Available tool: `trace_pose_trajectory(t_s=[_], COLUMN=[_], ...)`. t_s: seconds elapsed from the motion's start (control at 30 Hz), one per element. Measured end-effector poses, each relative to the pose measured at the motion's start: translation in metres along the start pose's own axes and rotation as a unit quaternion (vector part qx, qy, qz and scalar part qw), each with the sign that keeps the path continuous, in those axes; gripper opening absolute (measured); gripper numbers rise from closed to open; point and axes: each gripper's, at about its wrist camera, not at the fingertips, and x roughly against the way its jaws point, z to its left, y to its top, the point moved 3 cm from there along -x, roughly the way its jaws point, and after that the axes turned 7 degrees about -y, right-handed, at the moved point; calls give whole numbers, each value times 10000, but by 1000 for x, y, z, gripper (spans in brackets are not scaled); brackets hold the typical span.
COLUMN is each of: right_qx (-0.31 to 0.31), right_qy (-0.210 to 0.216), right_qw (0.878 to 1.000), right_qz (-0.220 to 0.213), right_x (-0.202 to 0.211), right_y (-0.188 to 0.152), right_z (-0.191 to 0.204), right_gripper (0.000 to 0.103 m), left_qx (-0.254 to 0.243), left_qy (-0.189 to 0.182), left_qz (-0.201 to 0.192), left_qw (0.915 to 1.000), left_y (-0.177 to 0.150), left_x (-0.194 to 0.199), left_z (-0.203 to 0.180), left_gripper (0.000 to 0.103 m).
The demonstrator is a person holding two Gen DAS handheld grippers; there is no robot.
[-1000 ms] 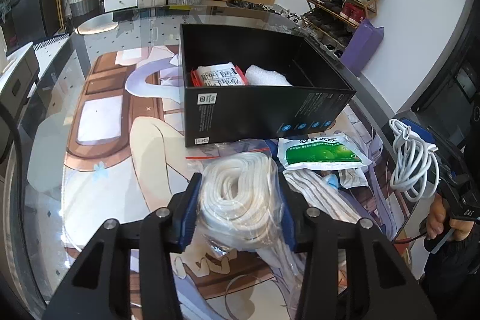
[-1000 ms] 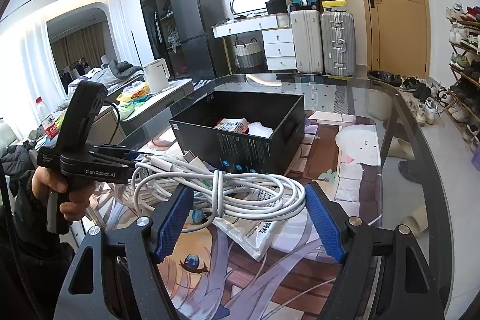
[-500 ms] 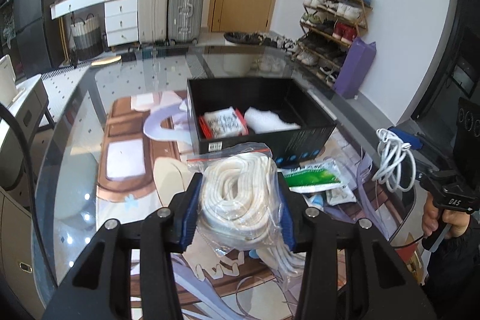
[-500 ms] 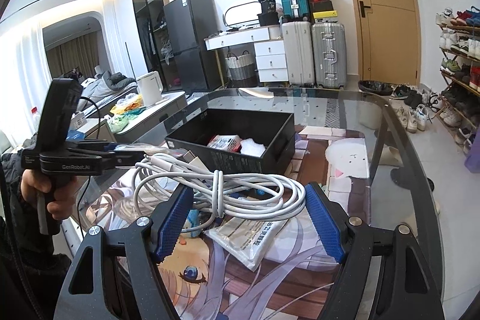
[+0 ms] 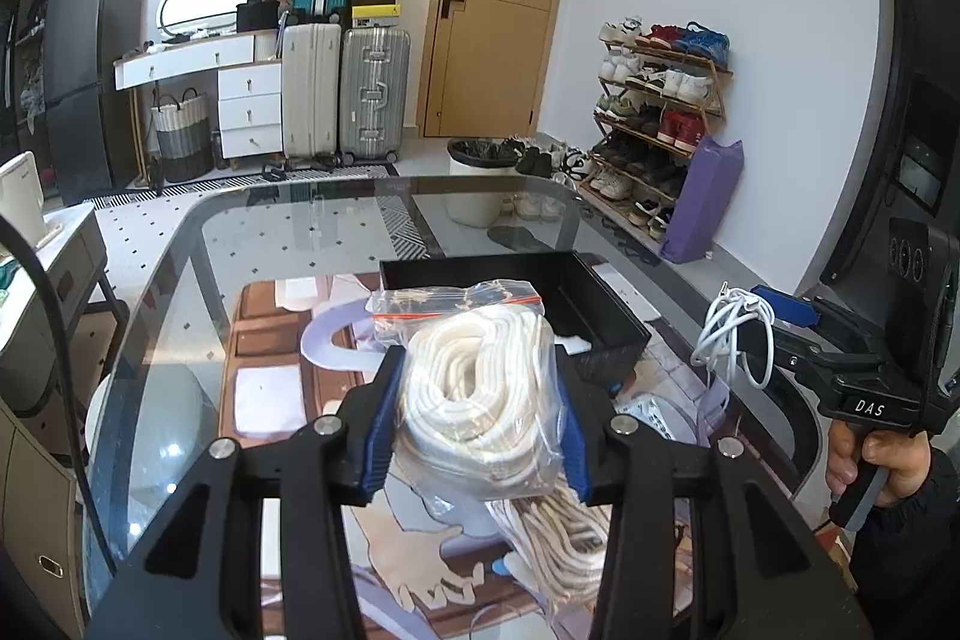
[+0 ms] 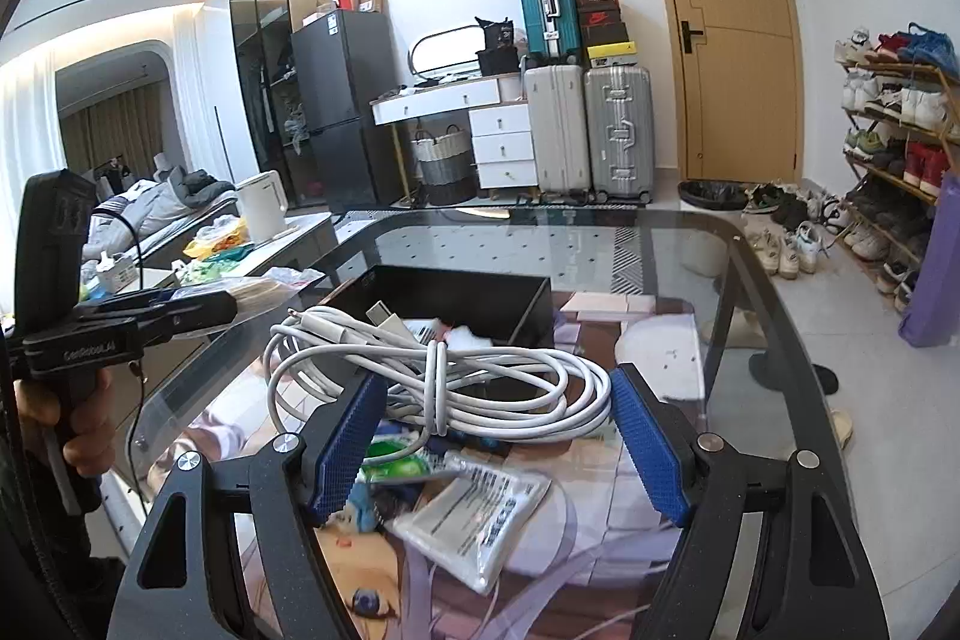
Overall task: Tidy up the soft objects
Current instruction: 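Carry the cable coil and bagged rope over the black box with both grippers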
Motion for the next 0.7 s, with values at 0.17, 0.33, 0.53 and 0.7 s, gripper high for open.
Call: trace_pose_trajectory(t_s=[0.17, 0.33, 0.53, 0.7], right_qx=[42, 65, 85, 149], right_qy=[-143, -202, -248, -296], right_qw=[9999, 9998, 9996, 9994], right_qz=[-49, -33, 64, 114], right_x=[-6, -16, -32, -42], right_y=[12, 20, 28, 31], right_z=[4, 6, 5, 10], right_gripper=[77, 77, 77, 77], left_qx=[-72, -116, -67, -53], left_qy=[63, 86, 83, 91], left_qz=[-119, -135, -69, -7], left_qw=[9999, 9998, 9999, 9999], left_y=[7, 12, 18, 21], left_x=[-7, -16, -32, -45], left_z=[0, 0, 4, 4], left_gripper=[44, 44, 44, 44])
